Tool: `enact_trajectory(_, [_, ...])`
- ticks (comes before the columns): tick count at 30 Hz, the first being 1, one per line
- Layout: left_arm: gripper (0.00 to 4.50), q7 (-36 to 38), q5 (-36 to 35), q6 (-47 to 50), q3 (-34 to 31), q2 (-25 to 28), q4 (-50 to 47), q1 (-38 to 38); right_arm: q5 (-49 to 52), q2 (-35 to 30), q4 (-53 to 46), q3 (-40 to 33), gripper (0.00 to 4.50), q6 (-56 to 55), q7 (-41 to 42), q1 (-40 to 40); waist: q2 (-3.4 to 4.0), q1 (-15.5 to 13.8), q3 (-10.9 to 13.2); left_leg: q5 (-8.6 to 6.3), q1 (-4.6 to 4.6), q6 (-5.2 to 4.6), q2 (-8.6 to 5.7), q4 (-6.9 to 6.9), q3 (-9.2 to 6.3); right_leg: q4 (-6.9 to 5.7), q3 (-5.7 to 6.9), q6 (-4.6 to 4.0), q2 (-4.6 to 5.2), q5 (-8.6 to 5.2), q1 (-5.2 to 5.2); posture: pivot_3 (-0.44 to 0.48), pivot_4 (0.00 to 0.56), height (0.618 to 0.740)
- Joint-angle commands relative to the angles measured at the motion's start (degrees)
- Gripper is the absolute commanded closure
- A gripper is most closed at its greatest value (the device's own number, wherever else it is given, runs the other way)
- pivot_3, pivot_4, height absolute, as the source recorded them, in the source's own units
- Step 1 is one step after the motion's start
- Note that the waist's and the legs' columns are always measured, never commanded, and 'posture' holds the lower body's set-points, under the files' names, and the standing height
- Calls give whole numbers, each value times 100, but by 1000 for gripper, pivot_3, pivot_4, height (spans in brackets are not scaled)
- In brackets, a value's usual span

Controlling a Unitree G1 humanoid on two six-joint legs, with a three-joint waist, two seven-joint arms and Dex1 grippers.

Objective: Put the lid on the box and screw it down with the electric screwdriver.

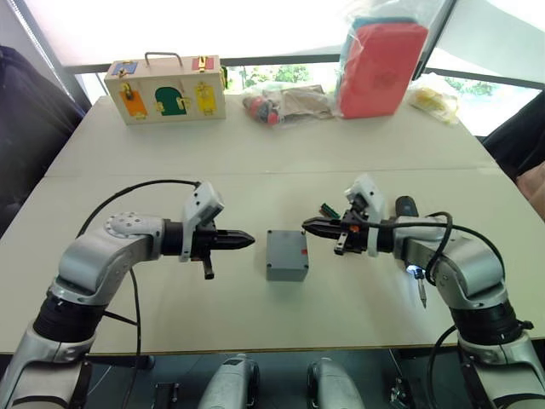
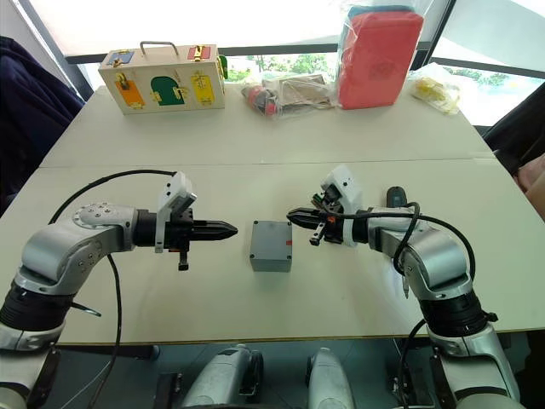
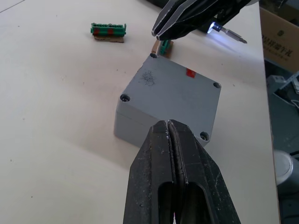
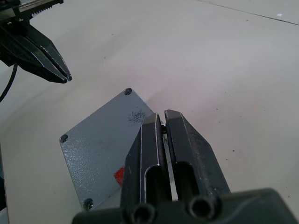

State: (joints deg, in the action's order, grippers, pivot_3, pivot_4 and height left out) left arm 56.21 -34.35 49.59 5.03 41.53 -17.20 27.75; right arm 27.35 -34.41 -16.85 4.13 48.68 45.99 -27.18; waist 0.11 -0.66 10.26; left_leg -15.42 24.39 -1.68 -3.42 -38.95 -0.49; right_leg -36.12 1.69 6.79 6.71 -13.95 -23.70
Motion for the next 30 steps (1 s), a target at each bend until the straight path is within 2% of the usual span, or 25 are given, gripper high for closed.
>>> enact_trajectory(1, [4500, -28, -84, -2, -91, 10, -211, 26, 3, 19, -58, -17, 4413, -150, -5, -76, 0, 0, 0, 0, 0, 0, 0, 0, 0, 0, 0, 0, 0, 0, 0, 0, 150, 740])
enact_trajectory(24, [4500, -107, -92, 26, -24, -28, -228, 72, -133, 33, 14, 218, 4413, -277, -20, -10, 0, 1, 0, 0, 0, -1, 0, 0, 0, 0, 0, 0, -2, 0, 0, 0, 150, 740])
enact_trajectory(27, [4500, -111, -79, 10, -17, -48, -211, 83, -148, -3, 8, 205, 3725, -285, -3, -1, 0, 1, 0, -1, 0, -1, 0, 0, 0, 0, 0, 0, -2, 0, 0, 0, 150, 740])
enact_trajectory(30, [4500, -120, -78, 10, -9, -80, -207, 102, -154, -47, 4, 161, 2510, -285, 3, -10, 0, 0, 0, 0, 0, -1, 0, 0, 0, 0, 0, 0, -2, 0, 0, 0, 150, 740])
